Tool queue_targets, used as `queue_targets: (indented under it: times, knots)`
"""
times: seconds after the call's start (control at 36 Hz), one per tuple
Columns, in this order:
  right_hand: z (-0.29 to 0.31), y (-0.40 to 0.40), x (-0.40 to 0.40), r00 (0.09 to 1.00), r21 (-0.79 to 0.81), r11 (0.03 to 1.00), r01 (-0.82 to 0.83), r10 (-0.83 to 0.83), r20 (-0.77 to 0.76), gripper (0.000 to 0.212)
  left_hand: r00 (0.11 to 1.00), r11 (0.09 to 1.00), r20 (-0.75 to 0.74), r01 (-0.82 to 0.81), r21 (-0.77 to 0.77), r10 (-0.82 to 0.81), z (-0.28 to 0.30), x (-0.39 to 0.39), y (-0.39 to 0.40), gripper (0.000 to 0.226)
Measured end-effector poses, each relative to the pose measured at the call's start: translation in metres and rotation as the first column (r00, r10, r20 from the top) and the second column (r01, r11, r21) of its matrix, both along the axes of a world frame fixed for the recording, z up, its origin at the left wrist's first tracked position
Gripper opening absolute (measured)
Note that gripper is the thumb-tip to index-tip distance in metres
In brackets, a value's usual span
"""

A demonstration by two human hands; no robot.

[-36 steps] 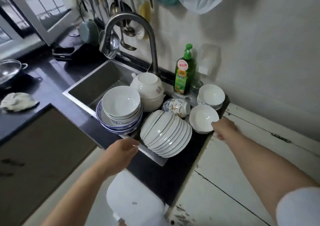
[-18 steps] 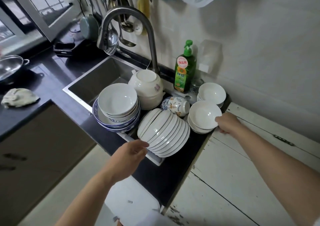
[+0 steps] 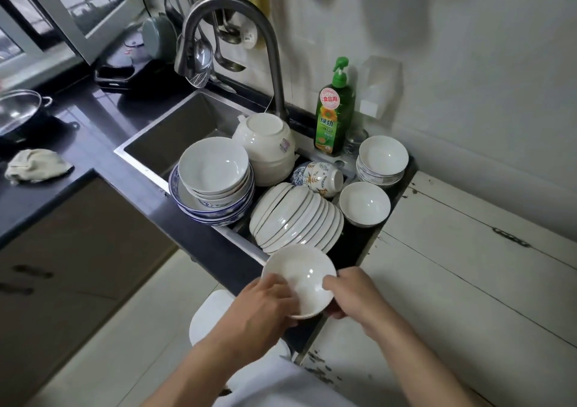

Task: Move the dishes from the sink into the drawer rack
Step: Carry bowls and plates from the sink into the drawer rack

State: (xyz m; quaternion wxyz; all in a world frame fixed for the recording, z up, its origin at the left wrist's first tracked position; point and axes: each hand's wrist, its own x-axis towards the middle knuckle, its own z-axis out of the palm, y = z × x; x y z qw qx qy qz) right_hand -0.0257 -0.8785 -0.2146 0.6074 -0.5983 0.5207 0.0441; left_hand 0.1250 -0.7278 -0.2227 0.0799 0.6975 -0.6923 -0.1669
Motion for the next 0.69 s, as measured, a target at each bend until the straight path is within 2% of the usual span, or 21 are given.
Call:
queue_targets:
  times: [0.06,0.11,0.17,0.25,0.33,0.42,0.47,0.53,0.58,0.61,0.64,0.69]
  knots:
    - [0.0,0.0,0.002,0.999,0.1,0.995,-0.029,0.026,0.037,0.036,0.999,0.999,-0.005,-0.048,-0.01,0.048,0.002,0.003,0.008,0.006]
    - [-0.001,-0.009,0.005,0.991,0.252,0.964,0.086,-0.11,0.08,0.05,0.989,0.989,-0.01,-0.146,-0.011,0.146,0.005,0.007,0.012,0.005]
    - [-0.012,-0.027,0.012,0.942,0.273,0.915,0.296,-0.327,0.076,0.046,0.968,0.968,-0.025,-0.251,-0.004,0.251,0.006,0.012,0.015,0.003]
    - [-0.031,-0.065,0.027,0.772,0.269,0.753,0.601,-0.633,0.047,0.047,0.928,0.928,-0.049,-0.372,-0.017,0.37,0.01,0.018,0.019,0.005]
    - [-0.04,-0.097,0.046,0.652,0.375,0.614,0.694,-0.757,0.033,0.044,0.883,0.884,-0.074,-0.467,-0.02,0.464,0.013,0.021,0.022,0.008]
    - [-0.058,-0.119,0.057,0.627,0.377,0.581,0.722,-0.779,-0.001,0.048,0.817,0.828,-0.168,-0.561,-0.011,0.552,0.011,0.022,0.026,0.006]
    - [-0.083,-0.136,0.062,0.618,0.344,0.571,0.746,-0.785,-0.037,0.049,0.733,0.77,-0.281,-0.637,0.036,0.62,0.011,0.023,0.03,0.009]
    - [-0.102,-0.149,0.061,0.639,0.287,0.596,0.75,-0.765,-0.081,0.048,0.607,0.717,-0.436,-0.681,0.145,0.665,0.015,0.022,0.032,0.013]
    - [-0.118,-0.16,0.062,0.647,0.297,0.604,0.74,-0.76,-0.067,0.051,0.414,0.668,-0.619,-0.701,0.25,0.667,0.021,0.023,0.033,0.012]
    - [-0.128,-0.167,0.063,0.681,0.268,0.645,0.715,-0.73,-0.06,0.053,0.315,0.637,-0.677,-0.712,0.294,0.665,0.024,0.024,0.035,0.012]
    - [-0.139,-0.174,0.065,0.67,0.28,0.631,0.724,-0.739,-0.07,0.054,0.233,0.61,-0.714,-0.721,0.329,0.66,0.026,0.025,0.036,0.013]
    - [-0.155,-0.184,0.066,0.615,0.281,0.567,0.774,-0.779,-0.122,0.048,0.126,0.578,-0.76,-0.729,0.365,0.638,0.027,0.027,0.037,0.025]
